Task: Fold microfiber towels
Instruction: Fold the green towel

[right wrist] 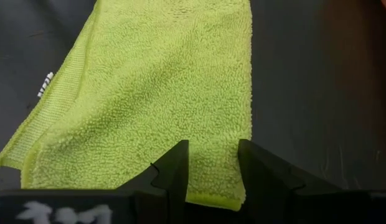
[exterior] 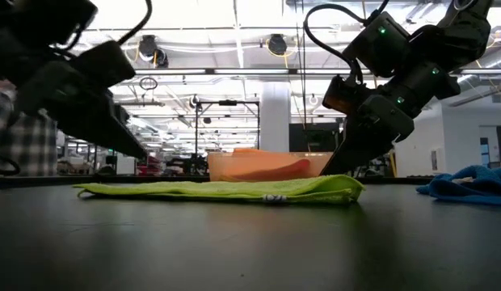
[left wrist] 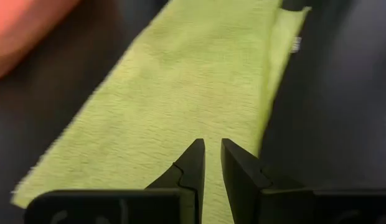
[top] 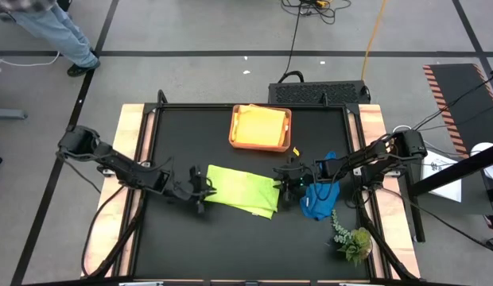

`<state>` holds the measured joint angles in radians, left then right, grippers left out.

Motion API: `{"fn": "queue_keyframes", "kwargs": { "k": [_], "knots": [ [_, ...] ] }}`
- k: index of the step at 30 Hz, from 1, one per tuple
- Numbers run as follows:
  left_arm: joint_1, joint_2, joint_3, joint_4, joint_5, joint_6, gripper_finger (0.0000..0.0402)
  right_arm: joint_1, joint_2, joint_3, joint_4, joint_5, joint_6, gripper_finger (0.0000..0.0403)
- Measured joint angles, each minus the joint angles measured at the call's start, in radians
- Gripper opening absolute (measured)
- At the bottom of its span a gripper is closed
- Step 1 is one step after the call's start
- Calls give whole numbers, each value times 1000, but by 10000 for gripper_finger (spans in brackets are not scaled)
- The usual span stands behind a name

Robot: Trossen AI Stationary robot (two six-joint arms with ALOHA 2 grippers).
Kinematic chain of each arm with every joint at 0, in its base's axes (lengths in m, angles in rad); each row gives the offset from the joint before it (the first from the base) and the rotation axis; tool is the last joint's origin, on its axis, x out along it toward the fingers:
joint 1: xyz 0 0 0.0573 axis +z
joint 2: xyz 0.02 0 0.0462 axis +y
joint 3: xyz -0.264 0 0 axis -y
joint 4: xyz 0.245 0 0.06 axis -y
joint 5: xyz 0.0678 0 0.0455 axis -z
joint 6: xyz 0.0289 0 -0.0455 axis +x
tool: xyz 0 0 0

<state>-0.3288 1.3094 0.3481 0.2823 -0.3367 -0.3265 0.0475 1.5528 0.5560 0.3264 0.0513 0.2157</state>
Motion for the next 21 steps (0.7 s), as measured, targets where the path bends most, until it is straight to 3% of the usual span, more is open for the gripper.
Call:
{"fn": "queue_keyframes", "kwargs": {
  "k": [6,12,21],
  "knots": [
    [-41,0,0,-145,-17,-85,56,0,0,0,-14,1,-21,132],
    [-14,0,0,-313,-112,-167,56,0,0,0,-25,1,-34,132],
    [72,0,0,-330,-261,-129,56,7,0,0,-102,0,9,132]
  ]
}}
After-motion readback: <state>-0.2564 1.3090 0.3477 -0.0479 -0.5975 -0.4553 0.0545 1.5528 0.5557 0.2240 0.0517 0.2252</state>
